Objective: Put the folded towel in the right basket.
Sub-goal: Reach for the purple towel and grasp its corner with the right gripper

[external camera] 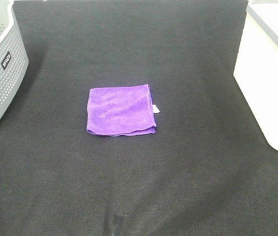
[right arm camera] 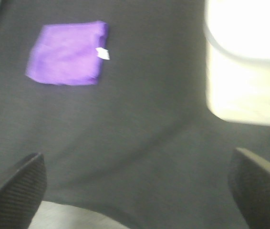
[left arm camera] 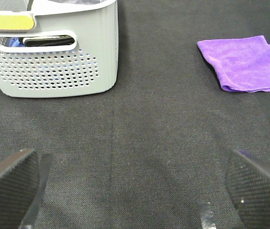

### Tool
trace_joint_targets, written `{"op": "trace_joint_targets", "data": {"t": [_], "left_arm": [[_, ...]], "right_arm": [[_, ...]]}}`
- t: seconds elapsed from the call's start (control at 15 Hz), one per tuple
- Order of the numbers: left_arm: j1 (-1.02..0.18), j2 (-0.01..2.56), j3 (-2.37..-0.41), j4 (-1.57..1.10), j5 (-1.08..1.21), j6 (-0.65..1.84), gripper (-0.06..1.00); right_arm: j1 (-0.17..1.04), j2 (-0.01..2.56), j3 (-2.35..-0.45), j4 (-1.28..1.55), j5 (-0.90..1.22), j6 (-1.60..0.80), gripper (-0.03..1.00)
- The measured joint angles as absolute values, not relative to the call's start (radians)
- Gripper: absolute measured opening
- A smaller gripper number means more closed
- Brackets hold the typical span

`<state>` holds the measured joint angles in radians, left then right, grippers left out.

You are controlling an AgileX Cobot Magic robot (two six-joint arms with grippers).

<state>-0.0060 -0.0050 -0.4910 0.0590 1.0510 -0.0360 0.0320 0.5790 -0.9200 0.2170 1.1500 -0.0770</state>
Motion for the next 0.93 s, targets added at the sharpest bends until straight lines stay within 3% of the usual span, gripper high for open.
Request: {"op": "trace_joint_targets", "data": {"t": [0.33, 0.67, 0.93], "left_arm": [[-0.006, -0.005, -0.491, 0.059, 1.051, -0.036, 0.99], [-0.006, -0.005, -0.491, 0.059, 1.051, -0.036, 0.99], [-0.006, -0.005, -0.491, 0.059, 1.051, -0.036, 0.99]], "right_arm": [[0.039, 1.199, -1.373, 0.522, 1.208, -0.186, 0.98], [0.245, 1.792, -1.58, 0.59, 1.132, -0.24, 0.98], [0.255, 2.057, -1.72, 0.612, 1.117, -0.265, 0.98]]}}
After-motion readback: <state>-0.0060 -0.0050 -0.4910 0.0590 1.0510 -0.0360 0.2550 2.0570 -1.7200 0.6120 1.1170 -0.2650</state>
